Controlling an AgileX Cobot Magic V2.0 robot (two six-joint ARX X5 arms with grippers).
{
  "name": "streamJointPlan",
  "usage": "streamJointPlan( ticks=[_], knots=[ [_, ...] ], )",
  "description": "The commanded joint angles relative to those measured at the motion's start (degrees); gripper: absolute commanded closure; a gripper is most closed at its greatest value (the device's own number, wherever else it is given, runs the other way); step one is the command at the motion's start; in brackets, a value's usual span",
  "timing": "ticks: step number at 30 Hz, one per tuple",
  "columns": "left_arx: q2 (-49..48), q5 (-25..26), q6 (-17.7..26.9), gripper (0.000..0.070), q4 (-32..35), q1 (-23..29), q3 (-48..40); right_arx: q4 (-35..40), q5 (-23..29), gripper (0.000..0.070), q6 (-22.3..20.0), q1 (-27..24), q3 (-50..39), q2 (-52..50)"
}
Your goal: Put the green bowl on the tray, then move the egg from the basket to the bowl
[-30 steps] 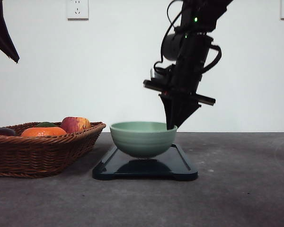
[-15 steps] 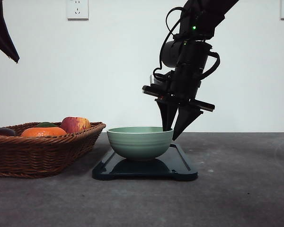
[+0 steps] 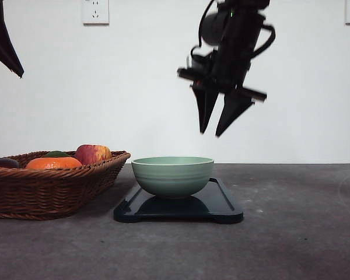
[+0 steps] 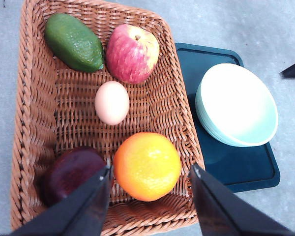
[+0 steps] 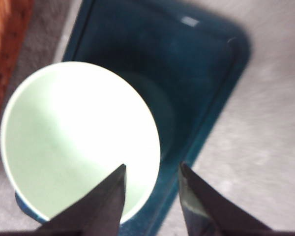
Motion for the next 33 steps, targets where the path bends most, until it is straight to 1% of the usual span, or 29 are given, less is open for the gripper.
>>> streamJointPlan(
  ticks=[1,3,8,11,15,18,25,29,33],
  knots=[
    [0.37,0.11,0.00,0.0390,0.20,-0.22,1.18,0.79,2.36,0.0493,-0.19,0.76,-0.28,-0.74],
    [0.37,0.11,0.00,0.0390,0.13,-0.21,1.18,3.08,3.90,0.0493,-0.18,1.17,-2.85,-3.19],
    [0.37,0.11,0.00,0.0390,0.08,-0.20,1.18,12.13,3.55,0.0494,-0.17,1.98,-13.23,-11.45],
    [0.37,0.11,0.02,0.0390,0.10,-0.22,1.18,19.53,3.11,0.0494,-0.17,2.30,-22.00,-17.76],
    [0.37,0.11,0.03,0.0390,0.18,-0.21,1.18,30.69,-0.04,0.0494,-0.17,2.25,-35.17,-26.51],
    [0.37,0.11,0.02,0.0390,0.12,-0.22,1.18,36.42,-0.47,0.0494,-1.02,2.12,-44.58,-32.98],
    [0.37,0.14,-0.02,0.0390,-0.15,-0.22,1.18,40.89,-0.03,0.0494,-2.96,2.12,-62.49,-47.22],
    [0.37,0.14,-0.02,0.0390,-0.29,-0.22,1.18,41.00,2.18,0.0494,-3.69,2.08,-70.06,-55.29],
    [0.37,0.15,0.02,0.0390,-0.43,-0.22,1.18,40.74,2.62,0.0494,-3.82,2.08,-75.61,-63.03]
  ],
)
